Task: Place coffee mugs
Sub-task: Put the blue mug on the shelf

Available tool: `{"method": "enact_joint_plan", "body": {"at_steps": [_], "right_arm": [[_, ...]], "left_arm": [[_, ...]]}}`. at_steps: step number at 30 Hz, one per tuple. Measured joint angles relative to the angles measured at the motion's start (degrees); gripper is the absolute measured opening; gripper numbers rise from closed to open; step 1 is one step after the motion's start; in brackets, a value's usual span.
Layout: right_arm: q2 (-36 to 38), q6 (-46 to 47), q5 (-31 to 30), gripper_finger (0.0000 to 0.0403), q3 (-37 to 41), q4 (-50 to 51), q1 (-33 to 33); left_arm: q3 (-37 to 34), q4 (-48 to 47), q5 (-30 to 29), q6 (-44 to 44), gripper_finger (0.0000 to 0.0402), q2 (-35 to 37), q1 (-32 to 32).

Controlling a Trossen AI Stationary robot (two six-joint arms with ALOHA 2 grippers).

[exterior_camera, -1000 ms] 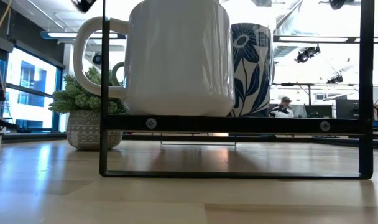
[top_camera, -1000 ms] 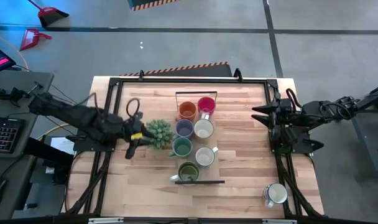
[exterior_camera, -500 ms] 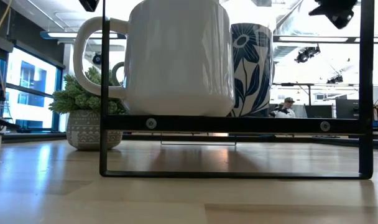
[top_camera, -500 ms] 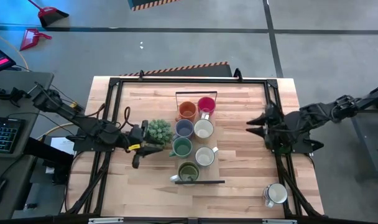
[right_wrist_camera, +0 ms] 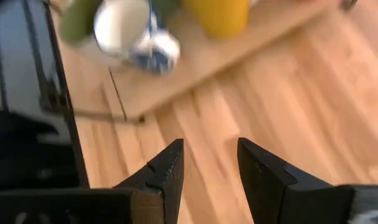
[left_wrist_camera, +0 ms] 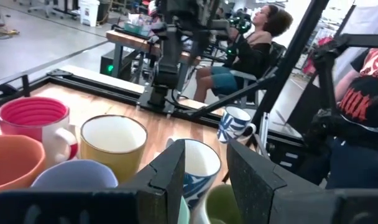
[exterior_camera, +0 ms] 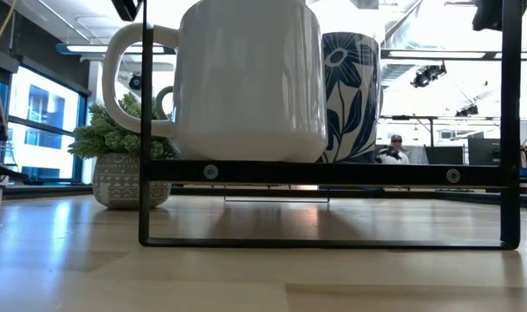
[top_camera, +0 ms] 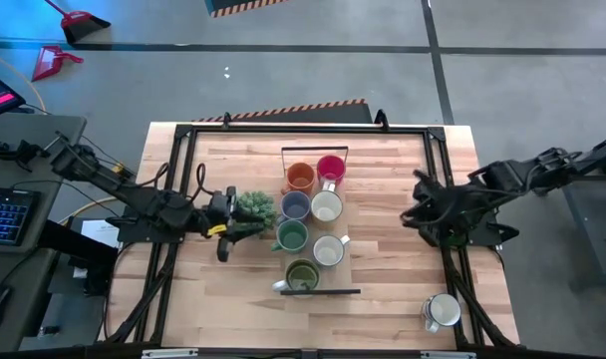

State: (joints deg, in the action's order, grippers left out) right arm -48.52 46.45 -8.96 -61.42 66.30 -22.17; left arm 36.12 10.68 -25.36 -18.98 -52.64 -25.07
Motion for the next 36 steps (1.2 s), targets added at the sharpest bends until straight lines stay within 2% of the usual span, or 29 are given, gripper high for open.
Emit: {"method": "enact_joint_plan", "body": {"at_steps": [3,8,26,36], "right_arm": [[-4.19,1.00,4.48,0.0128,-2.68,4.62,-0.19],[-8.61,7.32,6.05,0.0128,-4.09,8.08,-3.21],[-18.40,51.37,6.03,0.0128,-4.09,6.06,-28.32],[-25.25,71.05,6.46,0.0128,-4.07,-0.16,-37.03]], "left_arm": [[0.00,-0.03,-0.01,-0.46,0.0106,-0.01,0.47],[0.00,-0.04,0.00,-1.31,0.0106,0.00,0.73],[0.00,-0.50,0.79,-0.78,0.0106,0.00,0.73],[0.00,-0.57,0.88,1.59,0.0106,0.00,0.68]]}}
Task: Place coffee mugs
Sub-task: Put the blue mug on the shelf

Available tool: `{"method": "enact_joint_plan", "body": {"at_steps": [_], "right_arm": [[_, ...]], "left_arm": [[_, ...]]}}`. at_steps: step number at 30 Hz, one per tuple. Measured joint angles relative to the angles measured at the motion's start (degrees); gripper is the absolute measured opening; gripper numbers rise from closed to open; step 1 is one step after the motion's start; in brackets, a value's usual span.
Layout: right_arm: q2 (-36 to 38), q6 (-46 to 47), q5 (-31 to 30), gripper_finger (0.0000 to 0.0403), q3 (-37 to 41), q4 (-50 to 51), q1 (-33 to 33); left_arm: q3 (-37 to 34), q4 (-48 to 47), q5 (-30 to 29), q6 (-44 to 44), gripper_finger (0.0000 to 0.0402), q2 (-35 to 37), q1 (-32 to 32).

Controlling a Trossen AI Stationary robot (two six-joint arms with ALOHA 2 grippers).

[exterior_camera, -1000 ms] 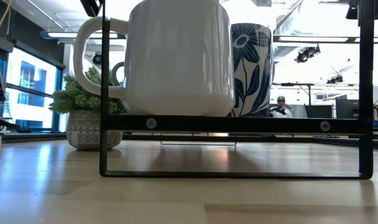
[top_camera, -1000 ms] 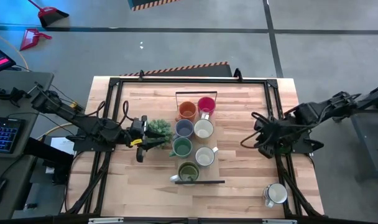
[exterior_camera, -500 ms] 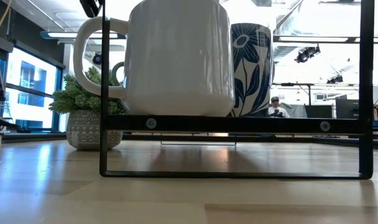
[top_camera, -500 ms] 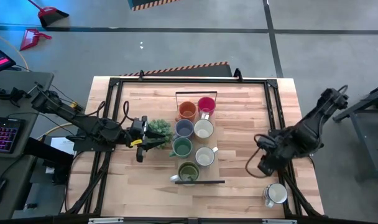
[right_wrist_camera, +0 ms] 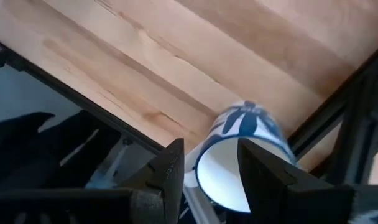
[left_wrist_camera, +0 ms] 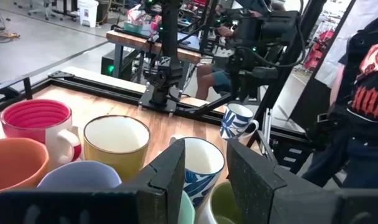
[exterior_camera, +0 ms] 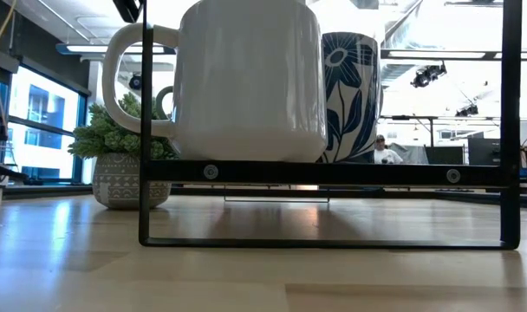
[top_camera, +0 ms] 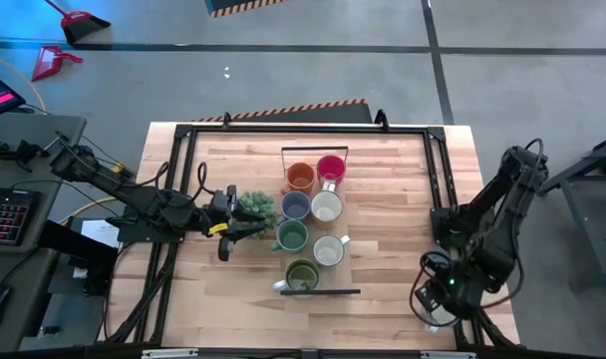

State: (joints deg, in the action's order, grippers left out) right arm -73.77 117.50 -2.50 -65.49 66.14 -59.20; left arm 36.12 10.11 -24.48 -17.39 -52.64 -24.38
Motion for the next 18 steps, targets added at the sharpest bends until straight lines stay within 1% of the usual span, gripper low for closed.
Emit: {"method": "enact_joint_plan", "body": {"at_steps": [10,14,18], "right_arm": [[-4.48,18.10,0.23,0.0128,0.00,-3.45,-4.72],[-6.48,18.99,3.06,0.0128,0.00,-6.23,-5.10],[-8.17,19.13,3.19,0.0128,0.01,-7.36,-5.08]], "left_arm": [[0.00,0.04,1.50,1.36,0.0106,0.00,-0.02],[0.00,0.04,1.95,1.55,0.0106,0.00,-0.02],[0.00,0.09,1.96,1.55,0.0106,0.00,-0.02]]}}
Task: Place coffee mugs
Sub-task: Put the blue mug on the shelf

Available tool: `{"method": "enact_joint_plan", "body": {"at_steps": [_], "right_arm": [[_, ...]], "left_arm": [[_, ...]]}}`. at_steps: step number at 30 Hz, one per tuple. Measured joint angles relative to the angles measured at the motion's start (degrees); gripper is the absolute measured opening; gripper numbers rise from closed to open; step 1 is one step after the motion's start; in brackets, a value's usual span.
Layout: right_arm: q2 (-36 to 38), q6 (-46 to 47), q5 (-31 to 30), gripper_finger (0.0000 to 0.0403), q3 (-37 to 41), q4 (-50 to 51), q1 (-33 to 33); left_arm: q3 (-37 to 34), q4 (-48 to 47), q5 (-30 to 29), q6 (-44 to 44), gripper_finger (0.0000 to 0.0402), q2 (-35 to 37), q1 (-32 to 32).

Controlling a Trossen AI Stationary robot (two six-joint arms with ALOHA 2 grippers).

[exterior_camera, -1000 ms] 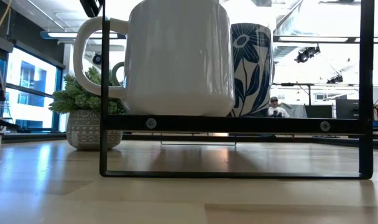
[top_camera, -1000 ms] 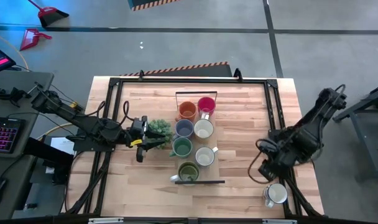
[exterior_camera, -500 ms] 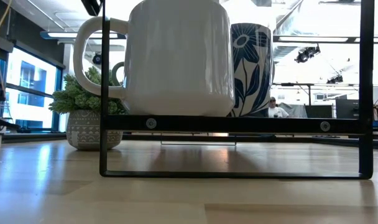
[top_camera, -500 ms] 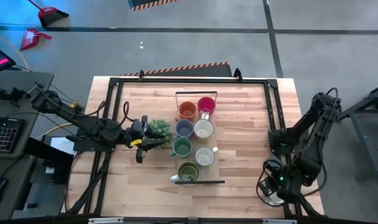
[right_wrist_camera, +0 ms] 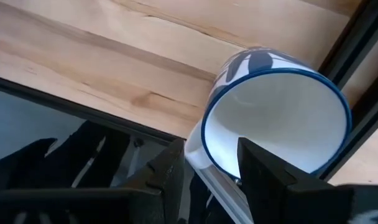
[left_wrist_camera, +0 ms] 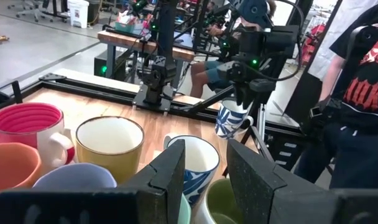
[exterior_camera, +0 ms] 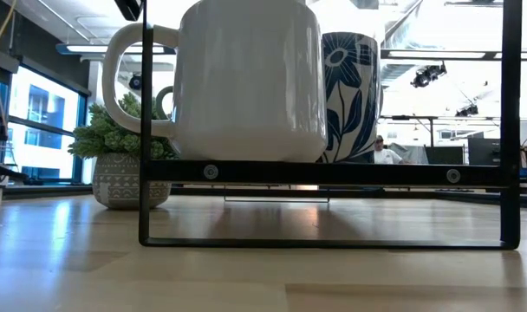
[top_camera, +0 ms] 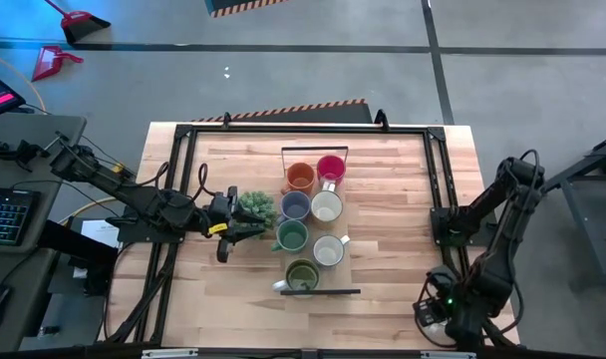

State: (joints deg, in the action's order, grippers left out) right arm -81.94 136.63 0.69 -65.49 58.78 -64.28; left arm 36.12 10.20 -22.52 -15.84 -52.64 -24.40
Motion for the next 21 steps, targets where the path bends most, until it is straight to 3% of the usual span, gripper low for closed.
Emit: {"method": "enact_joint_plan", "body": {"at_steps": [10,21], "right_arm": [[-3.07,0.05,4.37,0.0128,0.01,-0.21,1.88],[-6.81,-0.36,4.52,0.0128,0.01,-4.00,4.03]], "left_arm": [[0.00,0.45,0.07,-0.02,0.0106,0.00,0.00],[0.00,0.43,1.01,-0.02,0.0106,0.00,-0.02]]}}
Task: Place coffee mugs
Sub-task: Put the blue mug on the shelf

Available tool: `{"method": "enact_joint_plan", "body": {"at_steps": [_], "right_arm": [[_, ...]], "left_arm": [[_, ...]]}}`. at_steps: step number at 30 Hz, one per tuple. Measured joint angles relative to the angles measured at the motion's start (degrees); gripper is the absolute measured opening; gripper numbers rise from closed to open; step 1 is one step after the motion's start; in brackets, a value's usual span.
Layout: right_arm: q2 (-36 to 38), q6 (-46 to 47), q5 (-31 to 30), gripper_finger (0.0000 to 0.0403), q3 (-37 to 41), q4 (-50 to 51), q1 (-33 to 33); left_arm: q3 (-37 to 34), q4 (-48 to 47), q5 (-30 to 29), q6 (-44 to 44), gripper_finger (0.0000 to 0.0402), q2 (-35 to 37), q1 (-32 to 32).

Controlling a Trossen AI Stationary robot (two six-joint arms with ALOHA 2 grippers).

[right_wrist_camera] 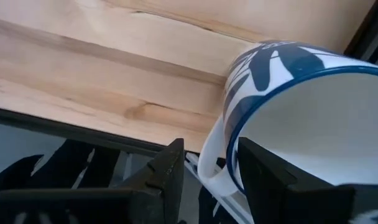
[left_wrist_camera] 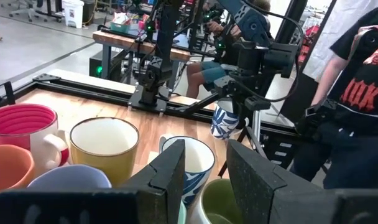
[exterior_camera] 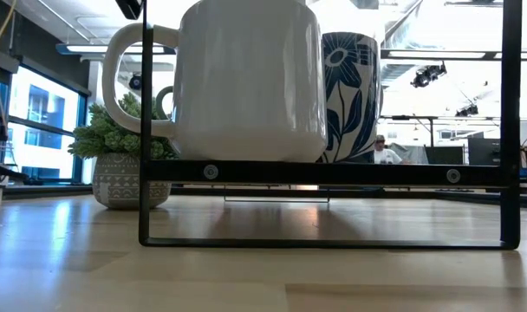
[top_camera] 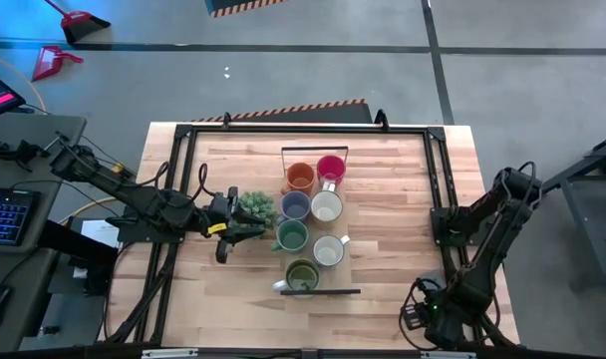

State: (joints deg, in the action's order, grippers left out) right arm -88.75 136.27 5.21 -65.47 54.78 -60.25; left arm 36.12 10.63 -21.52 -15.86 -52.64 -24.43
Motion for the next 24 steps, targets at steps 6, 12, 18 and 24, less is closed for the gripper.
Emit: {"method": "enact_joint_plan", "body": {"at_steps": [6,12,18,24], "right_arm": [[-1.16,1.25,-0.11,0.0128,0.02,0.00,0.00],[-1.31,0.27,-0.23,0.0128,0.02,0.23,0.84],[-1.31,0.32,-0.20,0.0128,0.04,3.18,1.91],[-1.31,0.20,1.90,0.0128,0.07,4.76,2.14]], "left_arm": [[0.00,-0.02,0.31,0.00,0.0106,0.00,0.00],[0.00,-0.05,0.79,0.03,0.0106,0.00,0.00],[-0.02,-0.04,0.93,1.14,0.0106,0.00,0.00],[-0.01,-0.04,2.90,0.98,0.0106,0.00,0.00]]}}
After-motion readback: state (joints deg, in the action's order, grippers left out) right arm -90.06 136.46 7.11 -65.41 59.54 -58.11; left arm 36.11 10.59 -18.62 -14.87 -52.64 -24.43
